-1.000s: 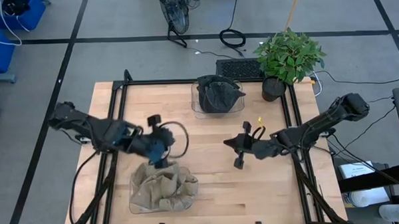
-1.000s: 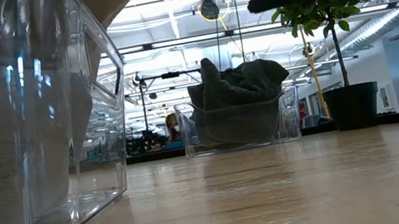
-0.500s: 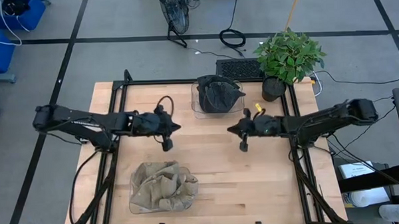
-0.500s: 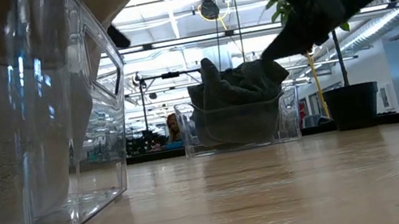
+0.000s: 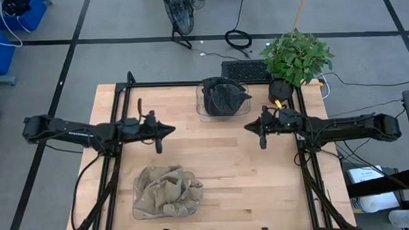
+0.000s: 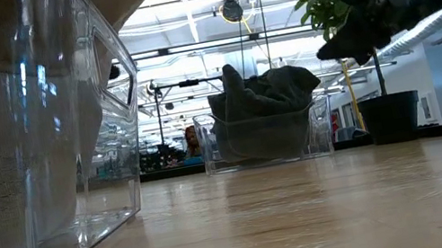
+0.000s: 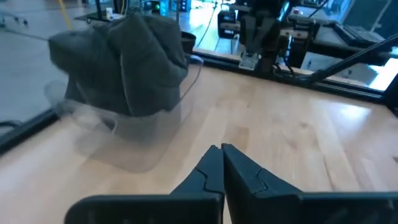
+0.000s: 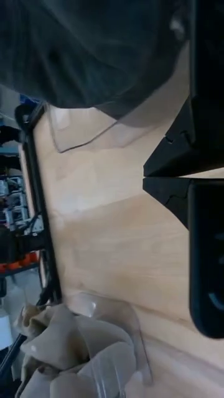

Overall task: Pick & Place hat
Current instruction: Return to Home Position

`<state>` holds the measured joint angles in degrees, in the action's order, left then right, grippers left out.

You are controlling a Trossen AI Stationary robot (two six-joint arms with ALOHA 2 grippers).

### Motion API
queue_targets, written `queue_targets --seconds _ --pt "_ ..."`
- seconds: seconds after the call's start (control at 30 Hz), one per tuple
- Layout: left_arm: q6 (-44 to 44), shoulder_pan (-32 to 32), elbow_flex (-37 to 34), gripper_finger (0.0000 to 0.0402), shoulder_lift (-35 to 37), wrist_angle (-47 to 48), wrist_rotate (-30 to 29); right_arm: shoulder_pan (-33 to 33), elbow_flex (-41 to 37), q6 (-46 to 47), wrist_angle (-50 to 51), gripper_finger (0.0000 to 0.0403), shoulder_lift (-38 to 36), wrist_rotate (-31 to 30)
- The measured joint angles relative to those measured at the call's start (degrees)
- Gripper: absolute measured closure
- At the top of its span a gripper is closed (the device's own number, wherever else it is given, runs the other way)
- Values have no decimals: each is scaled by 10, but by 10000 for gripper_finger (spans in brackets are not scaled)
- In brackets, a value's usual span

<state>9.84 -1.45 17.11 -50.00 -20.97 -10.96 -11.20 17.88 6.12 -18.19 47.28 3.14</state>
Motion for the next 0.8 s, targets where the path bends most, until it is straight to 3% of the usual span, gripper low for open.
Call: queue_targets --seconds 0.23,0.53,0.8 --pt "68 23 -56 399 78 17 -8 0 0 47 45 403 -50 0" --pt "12 48 -57 400 181 149 -25 0 0 52 82 403 -80 0" --pt "-52 19 -57 399 209 197 58 0 0 35 84 403 -84 -1"
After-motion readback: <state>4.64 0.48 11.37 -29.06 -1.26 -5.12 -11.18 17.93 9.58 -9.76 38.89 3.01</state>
